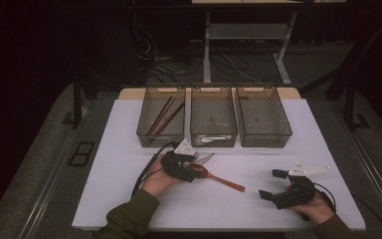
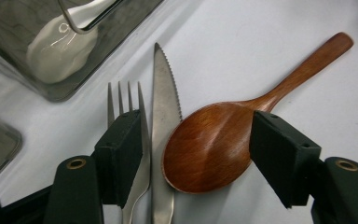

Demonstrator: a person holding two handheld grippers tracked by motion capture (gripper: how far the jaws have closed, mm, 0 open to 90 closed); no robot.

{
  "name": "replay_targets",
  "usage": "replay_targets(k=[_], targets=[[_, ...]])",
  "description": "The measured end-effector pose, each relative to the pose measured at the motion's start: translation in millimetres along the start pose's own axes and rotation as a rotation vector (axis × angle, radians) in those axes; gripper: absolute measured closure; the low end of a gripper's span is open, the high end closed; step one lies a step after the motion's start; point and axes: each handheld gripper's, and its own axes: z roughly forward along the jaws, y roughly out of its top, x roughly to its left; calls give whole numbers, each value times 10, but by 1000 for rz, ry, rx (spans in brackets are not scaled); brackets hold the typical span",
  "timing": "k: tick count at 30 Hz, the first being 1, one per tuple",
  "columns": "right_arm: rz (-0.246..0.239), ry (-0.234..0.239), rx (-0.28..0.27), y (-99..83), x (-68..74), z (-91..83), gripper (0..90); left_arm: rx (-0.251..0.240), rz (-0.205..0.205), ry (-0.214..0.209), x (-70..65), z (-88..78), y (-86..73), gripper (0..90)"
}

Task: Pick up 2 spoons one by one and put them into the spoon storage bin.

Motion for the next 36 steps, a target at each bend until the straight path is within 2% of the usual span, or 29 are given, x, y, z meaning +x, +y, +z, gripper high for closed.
replay_targets(k=[4,11,20,27,32,36], targets=[[0,1,-1,0,0,-1,6,8,12,9,-17,13,-2,374],[0,2,-2,0,0,-2,6,36,73,34,-66,29,0,441],[-1,2,-4,1,-2,-5,6,48,119,24,-104,25,-3,517],[-1,2,-4,1,-2,-5,6,50,121,2,-87,-9,-27,575],[-1,2,-4,1,-2,-4,6,50,108,-12,-75,-30,-41,614],[0,2,-4,1,-2,-5,6,46,94,-40,-68,-28,-51,603]])
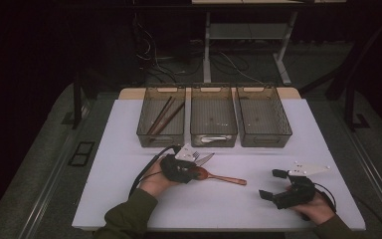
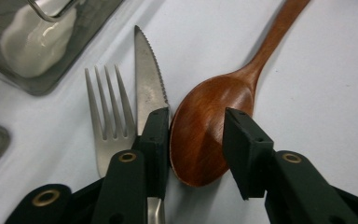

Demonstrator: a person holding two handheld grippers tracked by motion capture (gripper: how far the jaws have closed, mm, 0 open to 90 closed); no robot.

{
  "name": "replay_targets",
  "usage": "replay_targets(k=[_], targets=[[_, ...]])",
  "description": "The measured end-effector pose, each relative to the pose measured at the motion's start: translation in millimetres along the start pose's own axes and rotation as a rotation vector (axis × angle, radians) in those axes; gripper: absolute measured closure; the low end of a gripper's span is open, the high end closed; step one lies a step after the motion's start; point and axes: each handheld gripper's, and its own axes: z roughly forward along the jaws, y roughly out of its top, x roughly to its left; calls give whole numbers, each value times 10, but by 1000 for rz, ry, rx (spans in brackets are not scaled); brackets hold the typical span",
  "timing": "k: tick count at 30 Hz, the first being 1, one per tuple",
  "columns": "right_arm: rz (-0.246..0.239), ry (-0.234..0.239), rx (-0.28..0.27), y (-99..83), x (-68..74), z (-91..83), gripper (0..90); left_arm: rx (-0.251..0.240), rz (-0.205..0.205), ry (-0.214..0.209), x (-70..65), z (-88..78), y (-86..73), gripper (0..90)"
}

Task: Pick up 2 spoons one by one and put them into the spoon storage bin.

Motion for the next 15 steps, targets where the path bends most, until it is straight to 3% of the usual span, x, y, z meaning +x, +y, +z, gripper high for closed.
replay_targets(k=[9,12,15], targets=[[-1,-1,0,0,-1,1,6,-23,-5,-33,-31,23,-30,558],[-1,0,0,0,1,-1,6,-13,3,-49,-41,40,-31,528],[1,0,-2,0,0,-4,6,0,34,-30,-89,56,-27,490]])
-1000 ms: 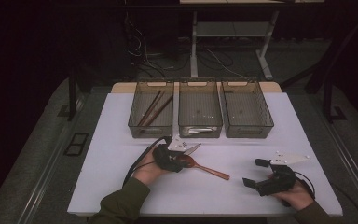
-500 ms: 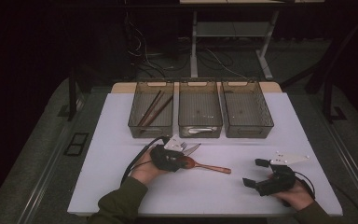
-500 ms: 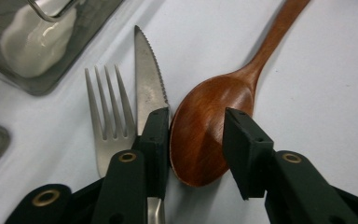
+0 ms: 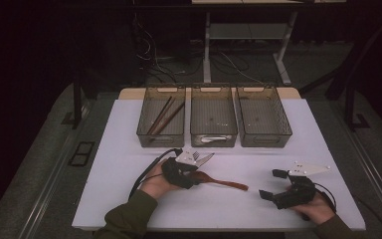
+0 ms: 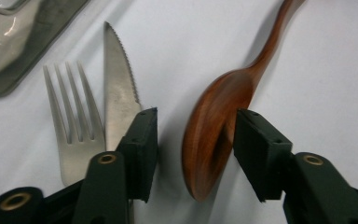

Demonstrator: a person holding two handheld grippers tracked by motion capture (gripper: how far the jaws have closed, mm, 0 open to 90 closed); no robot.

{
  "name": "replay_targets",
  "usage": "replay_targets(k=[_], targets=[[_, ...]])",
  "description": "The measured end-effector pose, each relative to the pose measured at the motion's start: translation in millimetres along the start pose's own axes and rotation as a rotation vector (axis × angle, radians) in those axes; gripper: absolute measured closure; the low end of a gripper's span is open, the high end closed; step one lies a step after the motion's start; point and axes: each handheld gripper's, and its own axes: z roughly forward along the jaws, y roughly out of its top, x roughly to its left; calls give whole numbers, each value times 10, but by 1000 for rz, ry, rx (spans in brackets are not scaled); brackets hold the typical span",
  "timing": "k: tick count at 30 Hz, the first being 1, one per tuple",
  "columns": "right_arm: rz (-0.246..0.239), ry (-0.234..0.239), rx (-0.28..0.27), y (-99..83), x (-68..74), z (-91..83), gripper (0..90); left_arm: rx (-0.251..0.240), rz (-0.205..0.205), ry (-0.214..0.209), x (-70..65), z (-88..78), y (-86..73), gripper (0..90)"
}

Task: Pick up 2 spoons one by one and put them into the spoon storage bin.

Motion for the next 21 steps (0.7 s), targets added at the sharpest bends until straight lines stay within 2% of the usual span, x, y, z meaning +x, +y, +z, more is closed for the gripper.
replay_targets(k=[7,9,11,15,21], targets=[[-1,0,1,1,0,2,6,-5,0,-13,8,-20,-2,564],[-1,0,3,0,-1,3,6,-16,-11,-24,24,-44,-12,610],[-4,0,4,0,0,5,6,-23,-18,-48,50,-72,-19,724],[-4,0,3,0,-1,5,6,-25,-19,-70,50,-84,-19,795],[-2,3,2,1,1,2,6,-24,-31,-59,61,-84,-7,804]])
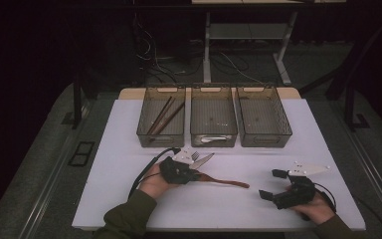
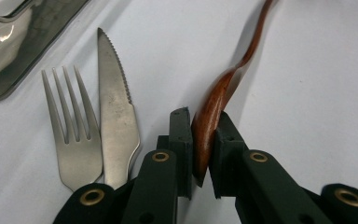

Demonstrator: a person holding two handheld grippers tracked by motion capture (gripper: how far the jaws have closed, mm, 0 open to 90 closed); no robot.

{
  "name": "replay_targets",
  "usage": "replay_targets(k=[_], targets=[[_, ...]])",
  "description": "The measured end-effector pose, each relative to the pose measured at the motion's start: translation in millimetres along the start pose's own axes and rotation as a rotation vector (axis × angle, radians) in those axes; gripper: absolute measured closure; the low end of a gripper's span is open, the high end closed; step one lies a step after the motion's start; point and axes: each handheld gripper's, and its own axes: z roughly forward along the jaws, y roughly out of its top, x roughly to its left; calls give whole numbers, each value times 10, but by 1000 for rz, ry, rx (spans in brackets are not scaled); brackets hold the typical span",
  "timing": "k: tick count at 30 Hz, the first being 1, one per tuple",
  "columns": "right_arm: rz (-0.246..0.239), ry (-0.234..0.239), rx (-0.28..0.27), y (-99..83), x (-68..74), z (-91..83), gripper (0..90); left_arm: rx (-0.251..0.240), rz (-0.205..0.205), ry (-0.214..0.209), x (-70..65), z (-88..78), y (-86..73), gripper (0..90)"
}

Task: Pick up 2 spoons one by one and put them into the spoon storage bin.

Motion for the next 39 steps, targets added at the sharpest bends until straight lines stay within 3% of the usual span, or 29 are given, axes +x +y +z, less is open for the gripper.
replay_targets(k=[27,39], targets=[[1,1,4,-2,0,8,6,-123,-59,66,65,-239,58,807],[2,0,7,-2,1,8,6,-152,-89,104,135,-348,76,807]])
